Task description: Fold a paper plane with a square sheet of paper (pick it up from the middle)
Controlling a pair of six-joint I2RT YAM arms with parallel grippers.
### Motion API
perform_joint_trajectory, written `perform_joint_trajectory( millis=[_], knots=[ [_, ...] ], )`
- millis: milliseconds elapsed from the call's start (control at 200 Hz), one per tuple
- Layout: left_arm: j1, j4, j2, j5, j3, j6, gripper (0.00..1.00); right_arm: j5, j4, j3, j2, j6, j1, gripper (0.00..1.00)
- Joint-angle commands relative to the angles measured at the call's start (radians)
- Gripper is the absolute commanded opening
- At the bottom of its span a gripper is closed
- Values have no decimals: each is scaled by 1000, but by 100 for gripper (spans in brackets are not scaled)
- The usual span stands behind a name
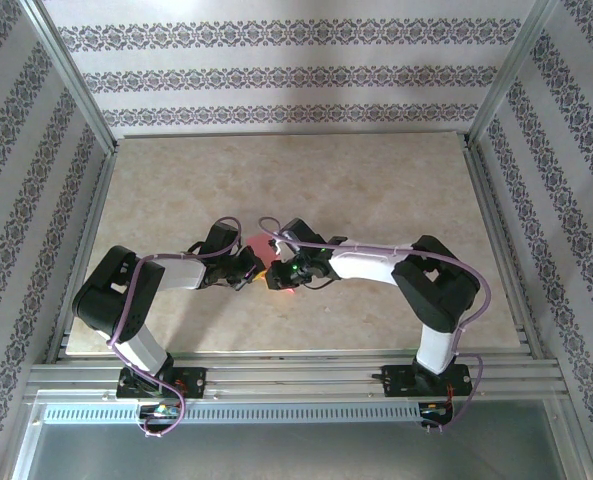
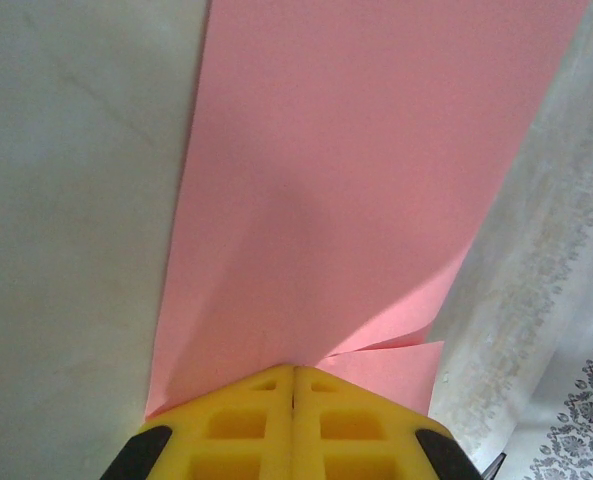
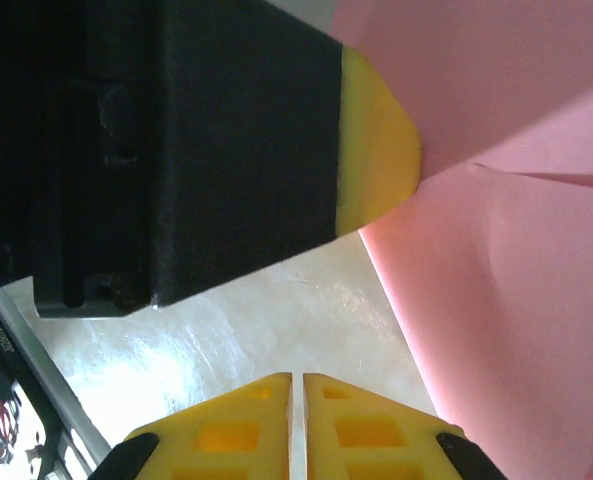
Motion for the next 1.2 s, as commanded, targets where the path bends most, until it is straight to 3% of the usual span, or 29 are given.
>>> perform_joint_trajectory(
  millis=[0,1194],
  knots=[
    [-14,-159,50,-62,-25,24,0,31,-48,29,23,4,-10,13],
    [-13,-166,52,-70,-21,28,0,35,-163,4,61,-47,-27,14]
  ],
)
